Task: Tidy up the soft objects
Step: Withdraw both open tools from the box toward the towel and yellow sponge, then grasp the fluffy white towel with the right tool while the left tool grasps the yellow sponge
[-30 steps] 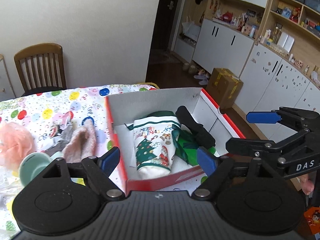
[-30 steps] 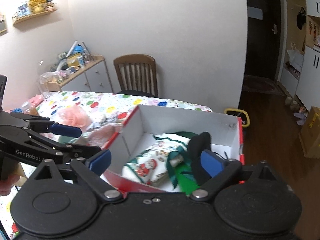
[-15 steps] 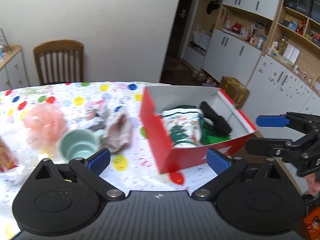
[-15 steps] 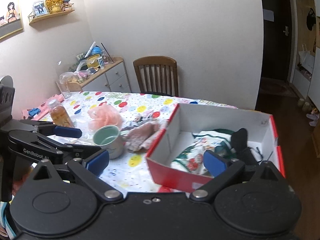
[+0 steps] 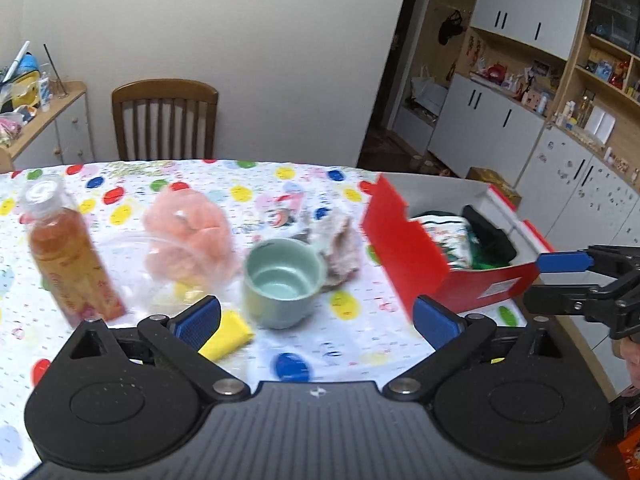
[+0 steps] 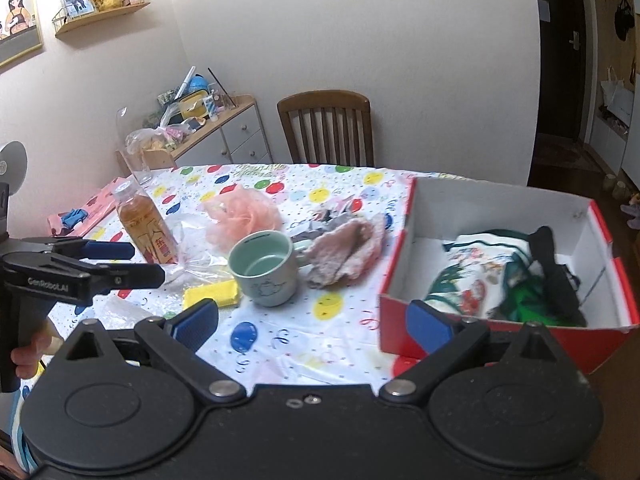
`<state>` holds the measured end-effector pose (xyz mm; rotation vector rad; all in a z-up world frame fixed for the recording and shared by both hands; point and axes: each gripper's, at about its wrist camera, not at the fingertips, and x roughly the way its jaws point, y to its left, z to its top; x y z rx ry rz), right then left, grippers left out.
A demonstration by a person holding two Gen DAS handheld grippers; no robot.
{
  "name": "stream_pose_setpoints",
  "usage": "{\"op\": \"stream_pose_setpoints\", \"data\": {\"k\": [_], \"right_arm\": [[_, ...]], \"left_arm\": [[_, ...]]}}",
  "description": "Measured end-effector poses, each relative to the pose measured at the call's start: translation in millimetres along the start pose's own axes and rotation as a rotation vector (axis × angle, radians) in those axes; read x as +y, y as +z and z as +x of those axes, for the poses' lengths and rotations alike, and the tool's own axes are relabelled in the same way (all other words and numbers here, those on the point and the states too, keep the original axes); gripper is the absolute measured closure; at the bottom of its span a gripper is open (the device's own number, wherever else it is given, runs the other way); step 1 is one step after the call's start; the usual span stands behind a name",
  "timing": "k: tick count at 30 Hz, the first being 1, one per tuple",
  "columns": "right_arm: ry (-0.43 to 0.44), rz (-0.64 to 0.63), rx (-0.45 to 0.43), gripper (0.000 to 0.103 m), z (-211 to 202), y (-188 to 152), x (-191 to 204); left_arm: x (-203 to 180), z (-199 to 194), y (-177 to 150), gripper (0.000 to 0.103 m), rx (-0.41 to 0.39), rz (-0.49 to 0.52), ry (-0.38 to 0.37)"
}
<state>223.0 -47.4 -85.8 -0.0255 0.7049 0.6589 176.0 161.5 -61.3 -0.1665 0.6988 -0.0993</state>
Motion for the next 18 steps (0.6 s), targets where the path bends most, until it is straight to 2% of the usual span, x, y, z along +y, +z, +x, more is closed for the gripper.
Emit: {"op": "stream_pose_setpoints", "data": {"k": [4, 12, 16, 18], "right_arm": [[0.002, -0.011, 0.013, 0.003, 18, 1, 20], [-0.041, -0.004, 0.014, 0.004, 51, 22, 36], [-0.072, 0.006, 0.024, 0.007, 72, 34, 37], [-0.1, 0.02, 0.037, 0.012, 85, 40, 35]], "left_arm": [[27, -1, 6, 0.0, -0.002, 0.032, 0.009], [59, 16, 8, 0.0, 0.011, 0.175, 0.008], [65, 32, 2, 0.0, 0.025, 0.233, -0.008], [68, 41, -2, 0.001, 0.033, 0.256, -0.013]]}}
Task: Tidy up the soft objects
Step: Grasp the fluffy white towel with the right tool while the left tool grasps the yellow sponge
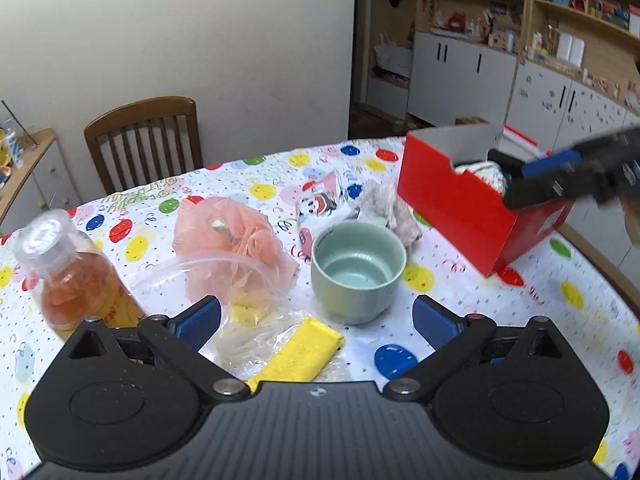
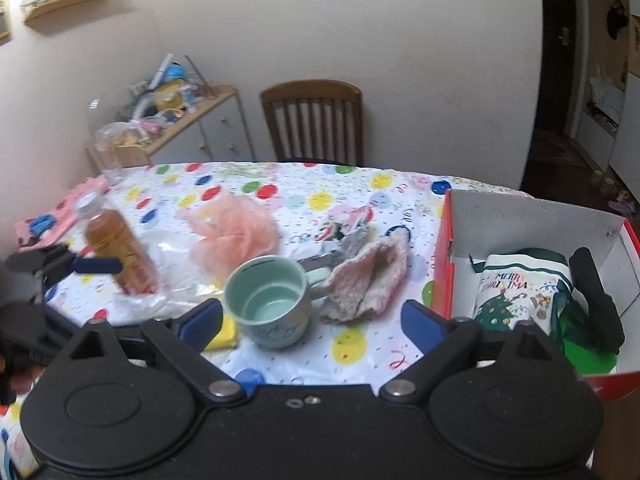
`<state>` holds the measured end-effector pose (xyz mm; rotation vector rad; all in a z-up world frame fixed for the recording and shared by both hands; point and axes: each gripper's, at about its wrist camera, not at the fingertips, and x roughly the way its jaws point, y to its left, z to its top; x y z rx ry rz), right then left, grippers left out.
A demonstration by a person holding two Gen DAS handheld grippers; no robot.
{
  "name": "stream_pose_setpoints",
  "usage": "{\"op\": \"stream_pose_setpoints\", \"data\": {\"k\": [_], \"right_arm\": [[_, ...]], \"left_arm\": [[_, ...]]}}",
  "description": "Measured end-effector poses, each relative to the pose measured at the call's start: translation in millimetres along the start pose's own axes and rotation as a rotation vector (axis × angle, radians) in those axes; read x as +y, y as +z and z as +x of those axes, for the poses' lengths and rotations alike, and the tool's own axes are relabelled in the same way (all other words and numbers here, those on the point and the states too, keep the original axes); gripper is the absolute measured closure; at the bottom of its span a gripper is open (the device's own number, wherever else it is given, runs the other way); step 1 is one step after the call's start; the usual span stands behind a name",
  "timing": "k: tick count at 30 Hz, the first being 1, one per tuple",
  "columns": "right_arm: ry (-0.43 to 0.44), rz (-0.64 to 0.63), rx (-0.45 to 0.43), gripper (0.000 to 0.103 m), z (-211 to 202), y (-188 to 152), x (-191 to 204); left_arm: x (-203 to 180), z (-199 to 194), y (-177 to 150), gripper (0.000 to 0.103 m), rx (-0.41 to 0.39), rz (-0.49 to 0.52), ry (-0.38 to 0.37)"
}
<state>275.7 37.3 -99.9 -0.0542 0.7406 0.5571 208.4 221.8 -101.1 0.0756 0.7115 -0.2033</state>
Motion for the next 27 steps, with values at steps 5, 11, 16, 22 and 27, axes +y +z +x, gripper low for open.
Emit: {"op": "stream_pose_setpoints", "data": {"k": [5, 11, 16, 22, 27], "right_arm": [[-0.047, 0.053, 0.027, 0.019, 29, 14, -7], [-0.107, 0.109, 0.043, 0.025, 61, 35, -11], [-0.142, 0.164, 0.079, 0.037, 93, 44, -18], [-0.186, 0.185, 0.118, 0.049, 121, 51, -23], [-0.22, 0.171, 0.15, 0.054, 143, 51, -24]], "left_arm": [[5, 23, -11, 0.002, 0.023, 0.022, 0.003], [12, 40, -21, 0.023, 0.042, 0.02, -0.01], [12, 59, -23, 0.032, 0.077, 0.038, -0.018], [20, 76, -30, 0.04, 0.126, 0.02, -0.041], [23, 85, -35, 0.041, 0.149, 0.015, -0.057]]}}
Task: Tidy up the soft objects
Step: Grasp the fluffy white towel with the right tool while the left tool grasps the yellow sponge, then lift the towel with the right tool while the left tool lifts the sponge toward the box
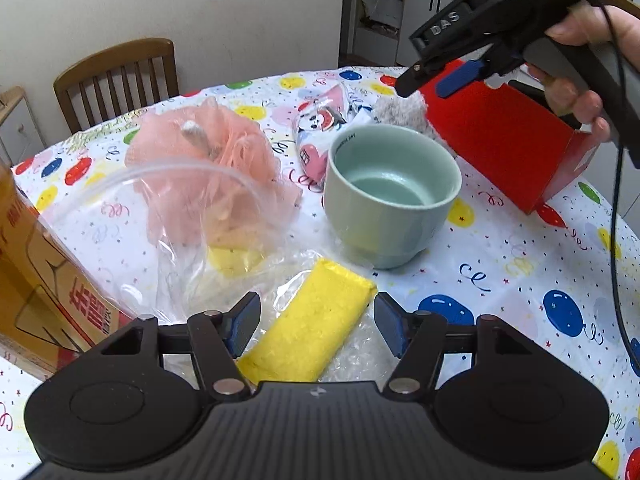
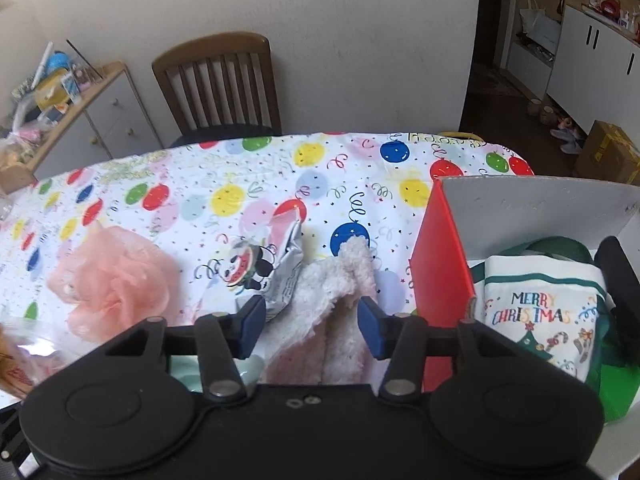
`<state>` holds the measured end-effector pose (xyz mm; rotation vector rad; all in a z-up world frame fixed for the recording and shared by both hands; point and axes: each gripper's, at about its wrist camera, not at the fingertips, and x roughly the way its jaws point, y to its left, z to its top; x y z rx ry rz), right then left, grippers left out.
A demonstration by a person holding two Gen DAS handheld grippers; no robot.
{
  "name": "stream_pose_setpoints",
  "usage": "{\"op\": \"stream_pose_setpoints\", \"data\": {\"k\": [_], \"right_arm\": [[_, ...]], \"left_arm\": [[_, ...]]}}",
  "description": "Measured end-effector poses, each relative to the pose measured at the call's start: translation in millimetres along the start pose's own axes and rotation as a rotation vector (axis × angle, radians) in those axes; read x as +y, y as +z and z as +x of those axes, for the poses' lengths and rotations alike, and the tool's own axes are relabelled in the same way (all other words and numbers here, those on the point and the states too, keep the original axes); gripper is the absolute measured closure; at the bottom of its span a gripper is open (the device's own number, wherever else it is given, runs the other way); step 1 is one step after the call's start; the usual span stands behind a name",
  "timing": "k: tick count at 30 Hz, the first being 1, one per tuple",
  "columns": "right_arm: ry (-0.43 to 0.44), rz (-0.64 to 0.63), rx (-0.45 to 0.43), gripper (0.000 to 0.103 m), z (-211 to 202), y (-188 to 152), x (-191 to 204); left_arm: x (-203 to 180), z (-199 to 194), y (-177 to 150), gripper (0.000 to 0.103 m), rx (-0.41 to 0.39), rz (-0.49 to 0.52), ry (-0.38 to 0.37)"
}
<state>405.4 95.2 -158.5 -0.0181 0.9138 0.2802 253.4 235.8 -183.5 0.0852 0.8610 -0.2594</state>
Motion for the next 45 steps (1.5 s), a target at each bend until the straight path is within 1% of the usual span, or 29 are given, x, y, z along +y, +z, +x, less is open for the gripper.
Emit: {"op": "stream_pose_setpoints", "data": {"k": [3, 6, 9, 13, 15, 16, 18, 19, 22, 25, 26, 27, 28, 29, 30, 32, 34, 35, 36, 38, 40, 41, 43, 44, 45], "right_arm": [[-0.036, -0.011, -0.003, 0.057, 9, 2, 2], [-0.044, 0.005, 0.017, 0.06, 20, 4, -1], [-0.061, -0.002, 0.033, 0.063, 28, 2, -1], [-0.065, -0.002, 0.042, 0.07, 33, -1, -1], [-0.065, -0.012, 0.043, 0.076, 33, -2, 0], [-0.064, -0.017, 0.043, 0.083, 33, -3, 0], [-0.062, -0.025, 0.036, 0.091, 31, -3, 1], [-0.056, -0.027, 0.031, 0.097, 29, -3, 1], [-0.05, -0.045, 0.012, 0.1, 24, -3, 1], [-0.031, -0.055, -0.022, 0.101, 13, -4, 1], [-0.027, -0.061, -0.031, 0.101, 10, -4, 1], [-0.028, -0.069, -0.044, 0.101, 5, -4, 2], [-0.025, -0.074, -0.056, 0.101, 1, -5, 2], [-0.02, -0.076, -0.065, 0.101, -3, -5, 2], [-0.015, -0.077, -0.073, 0.101, -8, -5, 1], [-0.002, -0.081, -0.079, 0.101, -15, -6, 1], [0.008, -0.09, -0.082, 0.101, -22, -9, 1], [0.014, -0.094, -0.084, 0.101, -25, -10, 0], [0.022, -0.094, -0.084, 0.101, -27, -12, 0], [0.045, -0.09, -0.08, 0.101, -32, -16, -1], [0.066, -0.09, -0.078, 0.101, -38, -21, -3], [0.071, -0.094, -0.078, 0.101, -41, -23, -2], [0.083, -0.101, -0.078, 0.101, -47, -27, -2], [0.088, -0.106, -0.079, 0.101, -50, -29, -2], [0.091, -0.108, -0.079, 0.101, -53, -30, -3]], "left_arm": [[0, 3, -2, 0.043, 0.004, 0.007, -0.01], [0, 6, -3, 0.048, 0.009, 0.006, -0.008], [1, 8, -5, 0.049, 0.01, 0.002, 0.0], [1, 8, -6, 0.051, 0.001, 0.005, 0.002], [-1, 7, -7, 0.052, -0.003, 0.013, 0.006], [-2, 7, -8, 0.053, -0.006, 0.02, 0.01], [-3, 7, -8, 0.054, -0.011, 0.028, 0.015], [-3, 6, -9, 0.054, -0.013, 0.03, 0.017], [-3, 6, -9, 0.057, -0.015, 0.027, 0.016], [0, 4, -8, 0.062, -0.017, 0.004, 0.006], [1, 4, -8, 0.067, -0.018, -0.003, 0.004], [1, 2, -8, 0.081, -0.023, -0.008, 0.008], [2, 0, -7, 0.086, -0.031, -0.011, 0.01], [2, -3, -6, 0.1, -0.045, -0.013, 0.023], [4, -5, -4, 0.1, -0.05, -0.02, 0.024], [9, -5, -1, 0.101, -0.035, -0.043, 0.005], [8, -5, -2, 0.1, -0.025, -0.03, 0.002], [8, -6, -1, 0.1, -0.018, -0.02, -0.02], [6, -8, -1, 0.1, -0.016, -0.013, -0.025], [2, -12, -2, 0.099, -0.026, 0.014, 0.001], [2, -13, -2, 0.095, -0.023, 0.018, -0.013], [3, -13, -2, 0.091, -0.016, 0.012, -0.018], [4, -12, -1, 0.079, -0.005, 0.003, -0.035], [5, -11, -2, 0.066, -0.004, -0.003, -0.039], [5, -10, -1, 0.049, -0.002, -0.006, -0.043]]}}
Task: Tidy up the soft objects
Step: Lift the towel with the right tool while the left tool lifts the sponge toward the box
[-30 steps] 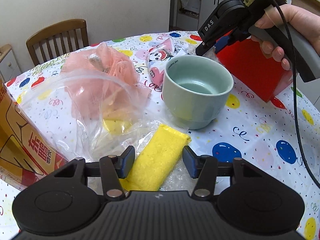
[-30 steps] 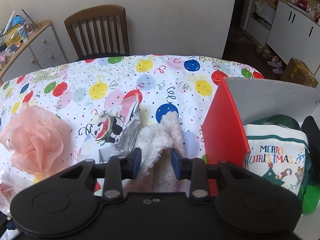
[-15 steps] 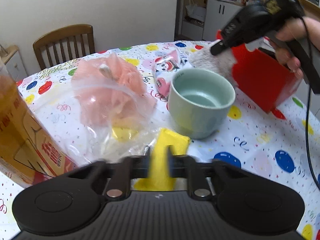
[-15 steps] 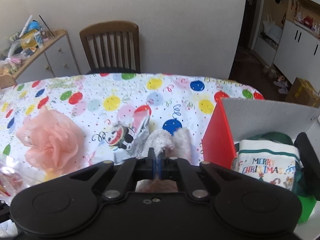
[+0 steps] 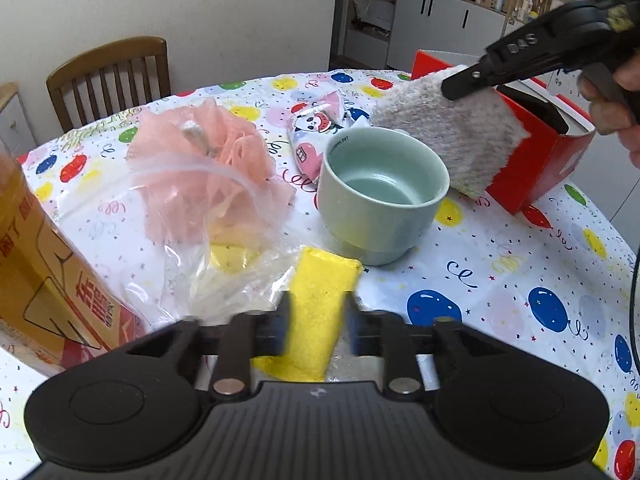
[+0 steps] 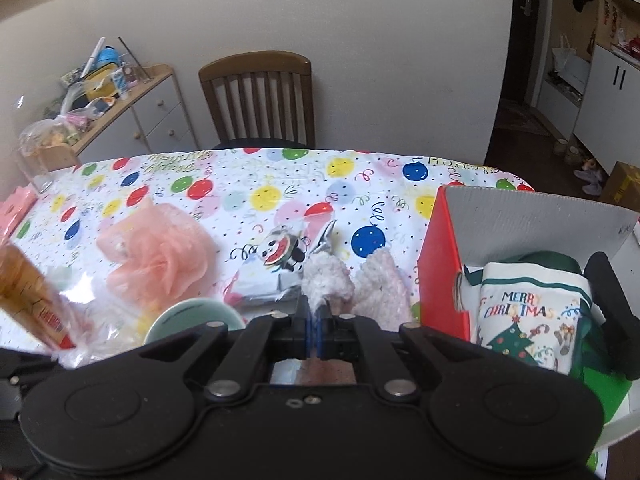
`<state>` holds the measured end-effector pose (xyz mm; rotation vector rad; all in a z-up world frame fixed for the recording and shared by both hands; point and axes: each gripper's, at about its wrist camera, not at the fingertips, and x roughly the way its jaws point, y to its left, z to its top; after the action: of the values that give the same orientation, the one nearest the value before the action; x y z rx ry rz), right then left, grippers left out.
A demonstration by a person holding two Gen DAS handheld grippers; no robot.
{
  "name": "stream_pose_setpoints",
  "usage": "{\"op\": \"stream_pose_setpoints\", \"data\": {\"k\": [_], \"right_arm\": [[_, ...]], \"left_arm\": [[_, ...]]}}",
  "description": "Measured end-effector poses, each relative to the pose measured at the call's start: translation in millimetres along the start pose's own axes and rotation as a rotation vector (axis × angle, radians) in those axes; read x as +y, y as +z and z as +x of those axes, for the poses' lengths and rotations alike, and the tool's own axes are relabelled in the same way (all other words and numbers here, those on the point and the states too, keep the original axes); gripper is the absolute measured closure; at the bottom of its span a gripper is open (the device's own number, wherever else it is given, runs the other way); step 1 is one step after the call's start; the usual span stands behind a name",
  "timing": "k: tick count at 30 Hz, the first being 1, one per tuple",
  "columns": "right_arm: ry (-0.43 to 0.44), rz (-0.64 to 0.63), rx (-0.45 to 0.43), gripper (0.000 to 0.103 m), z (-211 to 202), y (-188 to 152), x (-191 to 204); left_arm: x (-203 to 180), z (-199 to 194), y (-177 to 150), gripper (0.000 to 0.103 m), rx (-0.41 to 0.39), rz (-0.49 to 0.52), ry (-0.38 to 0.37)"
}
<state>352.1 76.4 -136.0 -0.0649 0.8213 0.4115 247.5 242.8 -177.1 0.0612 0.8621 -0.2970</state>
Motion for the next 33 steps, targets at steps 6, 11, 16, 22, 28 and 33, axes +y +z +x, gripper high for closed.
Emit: {"op": "stream_pose_setpoints", "data": {"k": [6, 11, 16, 22, 28, 33], "right_arm": [[0.02, 0.027, 0.006, 0.101, -14, -13, -4], [0.021, 0.034, 0.017, 0.101, -23, -25, -6], [0.02, 0.05, 0.021, 0.101, -28, -31, -9], [0.01, 0.048, 0.008, 0.101, -35, -36, -10], [0.01, 0.046, -0.057, 0.101, -56, -24, -12], [0.018, 0.04, -0.123, 0.101, -81, -11, -16]], "left_arm": [[-5, 6, -1, 0.044, -0.002, 0.035, -0.016], [-3, 15, -4, 0.048, 0.008, 0.034, 0.013], [-9, 22, -9, 0.057, 0.019, 0.092, 0.038], [-16, 21, -11, 0.061, 0.007, 0.134, 0.079], [-14, 10, -3, 0.063, -0.018, 0.091, 0.089], [-12, -9, 7, 0.086, -0.045, 0.05, 0.08]]}}
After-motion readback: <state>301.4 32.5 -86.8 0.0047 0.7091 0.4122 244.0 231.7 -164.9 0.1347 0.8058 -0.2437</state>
